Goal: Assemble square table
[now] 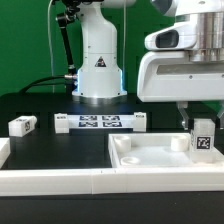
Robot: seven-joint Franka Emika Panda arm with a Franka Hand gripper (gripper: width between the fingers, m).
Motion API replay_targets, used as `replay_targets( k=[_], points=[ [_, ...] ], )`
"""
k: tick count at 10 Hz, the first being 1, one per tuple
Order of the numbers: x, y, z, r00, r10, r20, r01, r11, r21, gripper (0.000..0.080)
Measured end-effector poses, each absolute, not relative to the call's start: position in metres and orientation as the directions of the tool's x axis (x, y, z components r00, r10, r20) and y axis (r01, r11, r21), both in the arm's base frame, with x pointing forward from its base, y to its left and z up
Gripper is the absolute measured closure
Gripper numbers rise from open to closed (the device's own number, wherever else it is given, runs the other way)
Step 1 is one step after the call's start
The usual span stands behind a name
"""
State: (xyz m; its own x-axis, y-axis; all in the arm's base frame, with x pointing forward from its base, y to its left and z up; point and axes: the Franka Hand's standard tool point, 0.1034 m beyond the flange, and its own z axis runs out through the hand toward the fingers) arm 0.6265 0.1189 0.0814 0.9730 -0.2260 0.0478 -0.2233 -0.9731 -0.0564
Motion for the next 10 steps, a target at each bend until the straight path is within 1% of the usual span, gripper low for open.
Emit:
replay_targets(
  k=[1, 3, 4, 5, 6, 10],
  points=[
    [0.6266, 0.1186, 0.0814, 0.947, -0.319, 0.043, -0.316, -0.946, -0.063, 0.0511],
    [0.624, 0.1175, 0.0814, 0.798, -0.602, 0.034, -0.596, -0.796, -0.102, 0.0511],
    [0.6239, 0.1173, 0.0814, 0.72, -0.693, 0.026, -0.687, -0.718, -0.111, 0.0509],
    [0.6242, 0.1171, 0.0814, 0.65, -0.76, 0.015, -0.753, -0.647, -0.119, 0.0509],
    [0.6247, 0.1172, 0.0815, 0.616, -0.788, 0.012, -0.781, -0.613, -0.123, 0.0509],
    [0.6247, 0.1147, 0.0814, 0.323, -0.944, -0.059, -0.941, -0.314, -0.127, 0.0509]
  ],
)
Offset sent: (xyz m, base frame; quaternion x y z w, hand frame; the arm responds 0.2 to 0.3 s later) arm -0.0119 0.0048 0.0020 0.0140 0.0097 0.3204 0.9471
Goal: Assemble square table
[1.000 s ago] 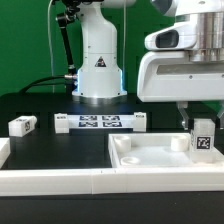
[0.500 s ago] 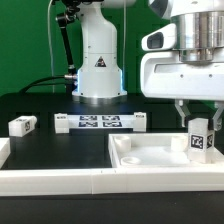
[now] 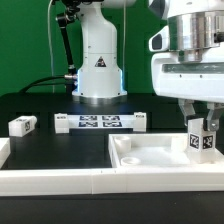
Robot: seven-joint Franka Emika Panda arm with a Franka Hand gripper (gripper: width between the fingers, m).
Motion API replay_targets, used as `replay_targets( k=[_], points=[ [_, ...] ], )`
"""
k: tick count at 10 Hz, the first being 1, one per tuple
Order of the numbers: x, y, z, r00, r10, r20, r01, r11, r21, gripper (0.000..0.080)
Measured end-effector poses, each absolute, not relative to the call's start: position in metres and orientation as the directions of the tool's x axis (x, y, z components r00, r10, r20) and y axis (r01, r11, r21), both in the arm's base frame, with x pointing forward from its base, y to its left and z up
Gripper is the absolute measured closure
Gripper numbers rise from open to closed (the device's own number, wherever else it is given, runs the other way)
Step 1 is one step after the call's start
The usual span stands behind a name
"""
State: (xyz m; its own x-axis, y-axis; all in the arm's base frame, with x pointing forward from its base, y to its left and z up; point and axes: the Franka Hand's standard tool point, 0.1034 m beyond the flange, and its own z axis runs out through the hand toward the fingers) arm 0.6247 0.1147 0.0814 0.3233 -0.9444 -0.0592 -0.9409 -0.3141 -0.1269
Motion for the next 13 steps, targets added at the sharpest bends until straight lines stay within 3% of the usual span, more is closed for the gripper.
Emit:
replay_targets(
  k=[3, 7, 10, 12, 13],
  points=[
    [0.6247, 0.1121, 0.081, 0.096, -0.99, -0.106, -0.99, -0.084, -0.109, 0.0509],
    [0.6244, 0.1158, 0.081, -0.092, -0.987, -0.135, -0.991, 0.104, -0.087, 0.0509],
    [0.624, 0.1153, 0.0805, -0.027, -0.991, -0.128, -0.995, 0.039, -0.093, 0.0509],
    [0.623, 0.1165, 0.0797, 0.09, -0.988, -0.121, -0.993, -0.08, -0.089, 0.0209],
    [0.6235, 0.117, 0.0794, 0.182, -0.977, -0.113, -0.98, -0.172, -0.097, 0.0209]
  ],
)
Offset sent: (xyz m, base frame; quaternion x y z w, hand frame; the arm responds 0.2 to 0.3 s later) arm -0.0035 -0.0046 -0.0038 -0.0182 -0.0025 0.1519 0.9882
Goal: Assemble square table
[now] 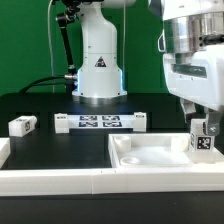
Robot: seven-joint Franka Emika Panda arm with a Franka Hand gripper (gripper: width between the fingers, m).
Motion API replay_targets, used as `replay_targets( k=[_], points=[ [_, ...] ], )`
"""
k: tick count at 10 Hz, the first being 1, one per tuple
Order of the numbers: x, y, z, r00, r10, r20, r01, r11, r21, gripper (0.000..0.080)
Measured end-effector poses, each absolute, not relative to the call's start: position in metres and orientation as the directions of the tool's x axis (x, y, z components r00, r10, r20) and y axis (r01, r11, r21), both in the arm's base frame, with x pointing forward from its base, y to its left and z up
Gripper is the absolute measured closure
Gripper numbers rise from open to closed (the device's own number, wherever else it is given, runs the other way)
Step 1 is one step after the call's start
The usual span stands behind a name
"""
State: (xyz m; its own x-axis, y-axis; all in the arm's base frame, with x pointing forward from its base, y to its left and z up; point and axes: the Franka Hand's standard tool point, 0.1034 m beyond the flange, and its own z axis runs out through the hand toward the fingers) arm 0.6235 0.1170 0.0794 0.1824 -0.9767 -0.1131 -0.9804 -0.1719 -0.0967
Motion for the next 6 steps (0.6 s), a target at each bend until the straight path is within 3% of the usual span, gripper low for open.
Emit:
replay_targets(
  k=[2, 6],
  points=[
    [0.6231, 0.1167, 0.0787, 0.289, -0.952, -0.102, -0.955, -0.278, -0.108, 0.0152],
    [0.6237, 0.12, 0.0822, 0.634, -0.771, -0.058, -0.772, -0.626, -0.113, 0.0151]
  ],
)
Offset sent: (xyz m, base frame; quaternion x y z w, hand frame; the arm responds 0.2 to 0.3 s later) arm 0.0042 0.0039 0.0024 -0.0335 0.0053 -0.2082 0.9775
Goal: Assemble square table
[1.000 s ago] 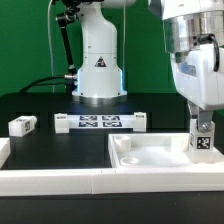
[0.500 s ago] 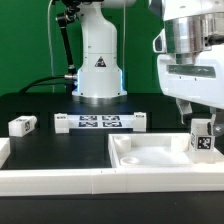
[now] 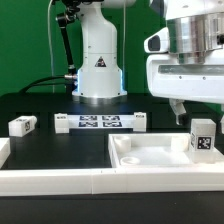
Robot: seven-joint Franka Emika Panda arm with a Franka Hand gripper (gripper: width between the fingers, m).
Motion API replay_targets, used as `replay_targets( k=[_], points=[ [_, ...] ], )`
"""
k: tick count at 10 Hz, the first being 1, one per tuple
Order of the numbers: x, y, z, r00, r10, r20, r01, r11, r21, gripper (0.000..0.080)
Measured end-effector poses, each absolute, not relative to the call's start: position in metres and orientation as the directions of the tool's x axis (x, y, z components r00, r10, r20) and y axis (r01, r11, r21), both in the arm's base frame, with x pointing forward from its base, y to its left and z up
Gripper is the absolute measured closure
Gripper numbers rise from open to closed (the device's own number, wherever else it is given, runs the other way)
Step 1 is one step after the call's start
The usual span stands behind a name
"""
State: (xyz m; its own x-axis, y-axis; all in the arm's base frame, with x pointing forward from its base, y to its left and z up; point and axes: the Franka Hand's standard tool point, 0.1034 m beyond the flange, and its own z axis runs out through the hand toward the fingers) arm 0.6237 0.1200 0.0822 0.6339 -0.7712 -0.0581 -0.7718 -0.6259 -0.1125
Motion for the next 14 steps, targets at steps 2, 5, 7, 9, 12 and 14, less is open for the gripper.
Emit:
replay_targets(
  k=[2, 5, 7, 9, 12, 14],
  points=[
    [0.6234, 0.1236, 0.0812, 0.746, -0.666, -0.033, -0.664, -0.738, -0.116, 0.0151],
    [0.6249, 0.1259, 0.0772, 0.886, -0.463, 0.017, -0.459, -0.881, -0.116, 0.0151],
    [0.6246, 0.1259, 0.0772, 0.944, -0.327, 0.038, -0.323, -0.942, -0.092, 0.0151],
    [0.6252, 0.125, 0.0777, 0.975, -0.218, 0.051, -0.214, -0.974, -0.077, 0.0186],
    [0.6255, 0.1222, 0.0776, 0.974, -0.223, 0.051, -0.218, -0.973, -0.075, 0.0457],
    [0.6254, 0.1201, 0.0773, 0.971, -0.234, 0.05, -0.23, -0.97, -0.074, 0.0509]
  ],
)
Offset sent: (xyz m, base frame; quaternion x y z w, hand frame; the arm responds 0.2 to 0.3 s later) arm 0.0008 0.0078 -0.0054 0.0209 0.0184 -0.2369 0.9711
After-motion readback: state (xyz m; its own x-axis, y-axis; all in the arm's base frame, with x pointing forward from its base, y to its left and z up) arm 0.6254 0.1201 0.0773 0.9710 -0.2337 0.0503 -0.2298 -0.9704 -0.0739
